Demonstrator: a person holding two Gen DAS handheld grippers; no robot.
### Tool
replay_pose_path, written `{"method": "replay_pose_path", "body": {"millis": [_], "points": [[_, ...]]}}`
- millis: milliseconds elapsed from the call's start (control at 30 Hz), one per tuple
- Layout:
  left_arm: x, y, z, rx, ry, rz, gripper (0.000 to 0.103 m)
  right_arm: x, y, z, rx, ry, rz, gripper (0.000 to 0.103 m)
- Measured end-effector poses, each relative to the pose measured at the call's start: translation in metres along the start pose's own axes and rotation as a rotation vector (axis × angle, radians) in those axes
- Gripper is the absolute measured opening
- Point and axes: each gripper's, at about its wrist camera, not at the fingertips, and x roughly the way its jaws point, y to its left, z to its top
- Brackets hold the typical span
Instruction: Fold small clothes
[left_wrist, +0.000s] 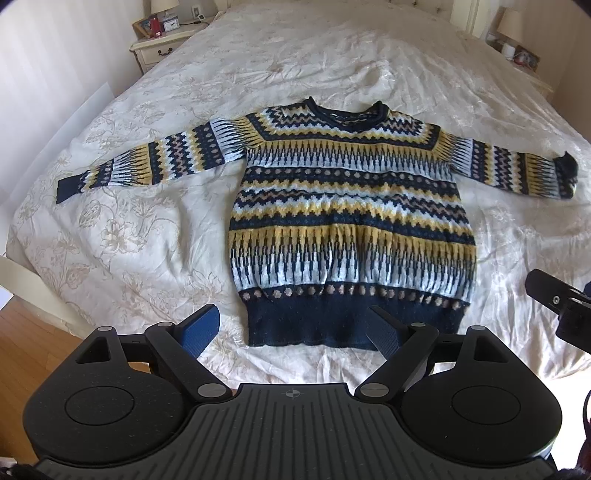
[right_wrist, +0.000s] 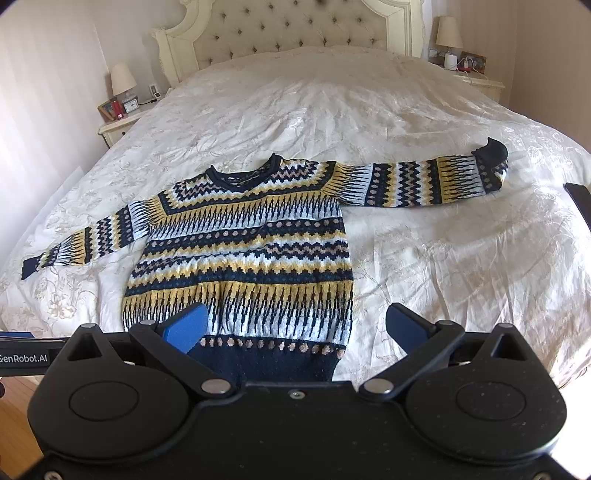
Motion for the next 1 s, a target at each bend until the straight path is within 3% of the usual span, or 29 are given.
{"method": "replay_pose_path", "body": {"millis": [1000], "points": [[0.006, 0.006, -0.005, -0.014, 0.019, 0.009, 0.086, 0.014, 0.007, -0.006, -0.004, 0.031, 0.006, 0.102]]}}
